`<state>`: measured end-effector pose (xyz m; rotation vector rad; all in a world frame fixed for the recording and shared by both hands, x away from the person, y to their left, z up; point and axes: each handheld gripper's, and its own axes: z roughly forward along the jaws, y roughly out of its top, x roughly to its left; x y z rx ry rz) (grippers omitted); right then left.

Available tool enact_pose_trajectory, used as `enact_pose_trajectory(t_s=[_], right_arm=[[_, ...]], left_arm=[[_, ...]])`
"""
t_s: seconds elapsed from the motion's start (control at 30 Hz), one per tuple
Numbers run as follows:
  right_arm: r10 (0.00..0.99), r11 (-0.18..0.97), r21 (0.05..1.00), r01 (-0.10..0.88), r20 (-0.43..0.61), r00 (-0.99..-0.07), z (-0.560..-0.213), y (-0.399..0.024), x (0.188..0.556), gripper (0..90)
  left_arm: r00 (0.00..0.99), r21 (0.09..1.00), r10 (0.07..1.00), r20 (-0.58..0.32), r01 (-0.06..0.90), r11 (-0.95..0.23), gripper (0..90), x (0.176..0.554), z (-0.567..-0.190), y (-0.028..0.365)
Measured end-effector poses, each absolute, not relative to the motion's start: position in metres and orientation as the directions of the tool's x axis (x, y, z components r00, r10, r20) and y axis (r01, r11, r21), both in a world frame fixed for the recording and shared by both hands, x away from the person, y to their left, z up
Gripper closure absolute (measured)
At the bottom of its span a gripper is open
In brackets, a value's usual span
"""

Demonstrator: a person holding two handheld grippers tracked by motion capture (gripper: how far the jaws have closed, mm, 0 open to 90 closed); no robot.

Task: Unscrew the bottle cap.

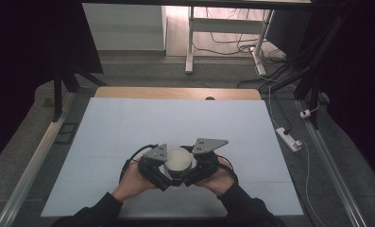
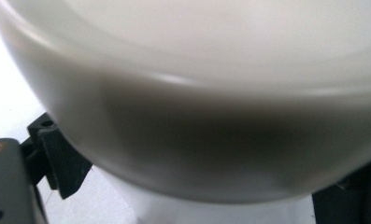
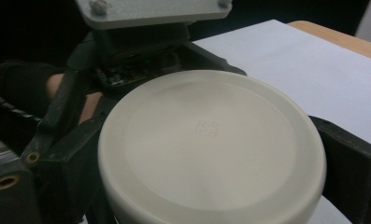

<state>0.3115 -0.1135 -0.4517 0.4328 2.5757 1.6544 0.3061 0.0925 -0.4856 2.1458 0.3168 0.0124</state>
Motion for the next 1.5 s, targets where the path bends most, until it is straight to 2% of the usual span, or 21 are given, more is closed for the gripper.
enact_pose_trajectory(t_s=[0.17,0.3,1.5], right_arm=[[0.178,0.384,0.901,0.201,0.141,-0.974,-0.452,-0.117,0.315,7.0],[0.151,0.387,0.902,0.192,0.143,-0.978,-0.453,-0.118,0.316,7.0],[0.186,0.352,0.923,0.157,0.096,-0.978,-0.441,-0.127,0.313,7.1]], left_arm=[[0.98,0.817,0.168,-0.108,0.184,-0.547,7.2,0.307,-0.485,0.093],[0.983,0.814,0.152,-0.104,0.172,-0.555,7.3,0.307,-0.485,0.093],[0.972,0.799,0.225,-0.072,0.191,-0.57,7.3,0.311,-0.489,0.097]])
